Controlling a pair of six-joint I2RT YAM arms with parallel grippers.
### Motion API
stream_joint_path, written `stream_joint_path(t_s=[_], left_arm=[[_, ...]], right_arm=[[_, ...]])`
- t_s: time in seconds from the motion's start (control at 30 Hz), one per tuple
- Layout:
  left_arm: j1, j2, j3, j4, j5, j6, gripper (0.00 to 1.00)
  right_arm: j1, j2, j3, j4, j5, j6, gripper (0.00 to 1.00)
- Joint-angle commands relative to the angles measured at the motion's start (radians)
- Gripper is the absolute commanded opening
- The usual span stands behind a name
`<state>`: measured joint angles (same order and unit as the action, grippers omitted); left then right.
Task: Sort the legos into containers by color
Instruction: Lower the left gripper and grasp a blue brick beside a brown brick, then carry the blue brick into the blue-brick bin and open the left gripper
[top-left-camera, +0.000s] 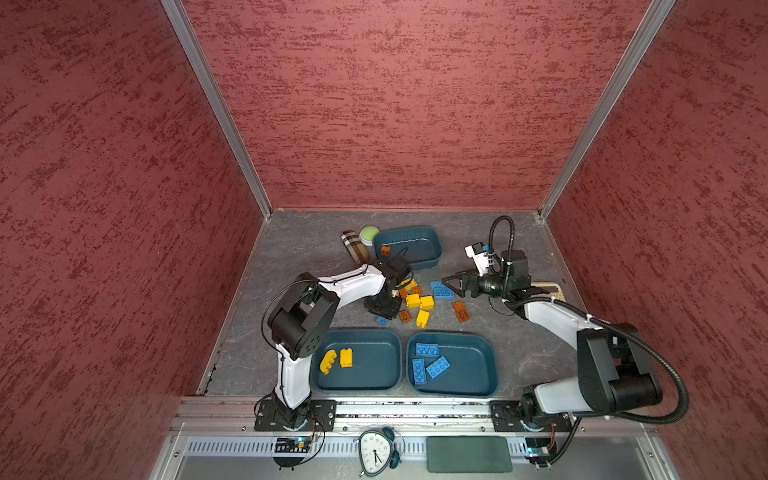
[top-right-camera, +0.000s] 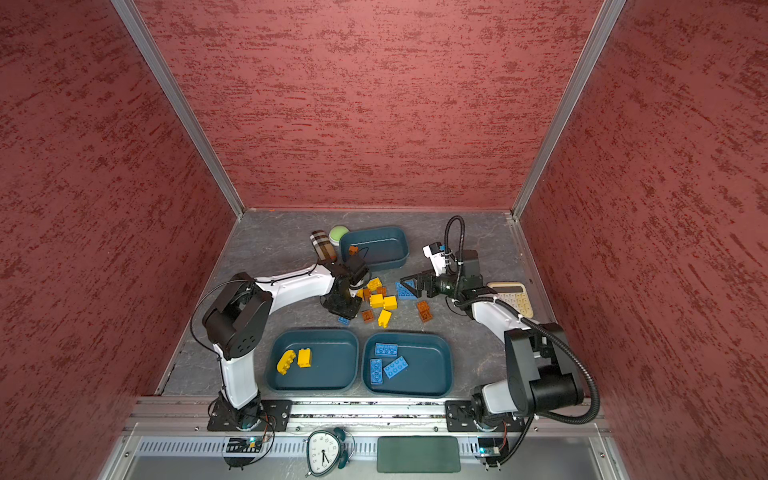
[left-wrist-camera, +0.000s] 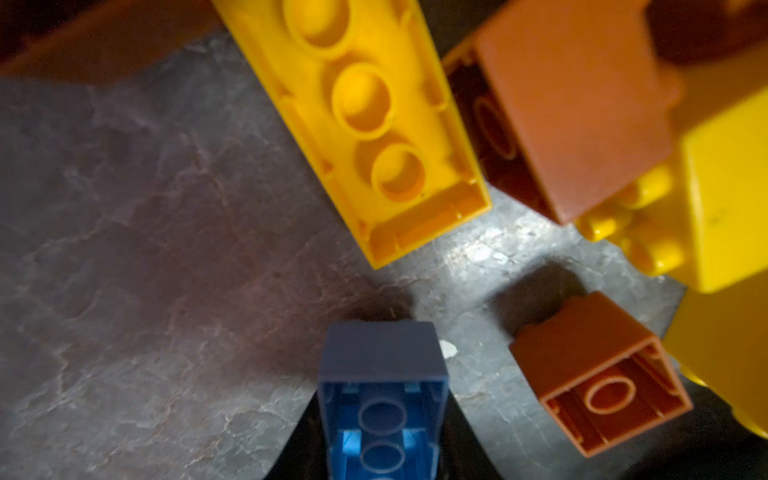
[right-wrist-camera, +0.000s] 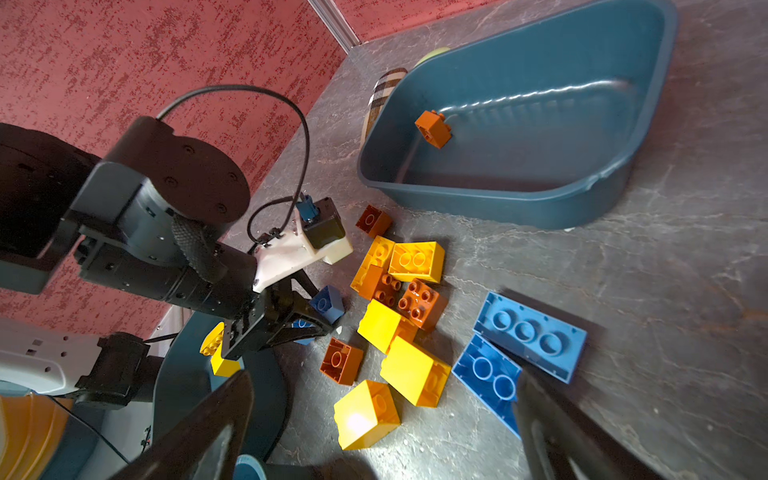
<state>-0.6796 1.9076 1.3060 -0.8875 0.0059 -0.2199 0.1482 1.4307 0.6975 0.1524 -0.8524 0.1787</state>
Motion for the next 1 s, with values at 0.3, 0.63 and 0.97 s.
stream_joint_path(t_s=[0.3, 0.63, 0.97], left_arm=[[-0.167, -0.186, 0.133, -0.051, 0.180, -0.145, 0.30], [-0.371, -0.121, 0.128, 0.067, 0.281, -0.214, 0.30], [-0.434, -0.016, 0.079, 0.157, 0.363, -0.205, 0.32]], right_arm=[[-0.037, -0.081, 0.033, -0.060, -0.008, -0.027, 0.99], [-0.043, -0.118, 0.022, -0.095, -0.007, -0.032, 0.99], [-0.042, -0.131, 0.018, -0.098, -0.005, -0.022, 0.99]])
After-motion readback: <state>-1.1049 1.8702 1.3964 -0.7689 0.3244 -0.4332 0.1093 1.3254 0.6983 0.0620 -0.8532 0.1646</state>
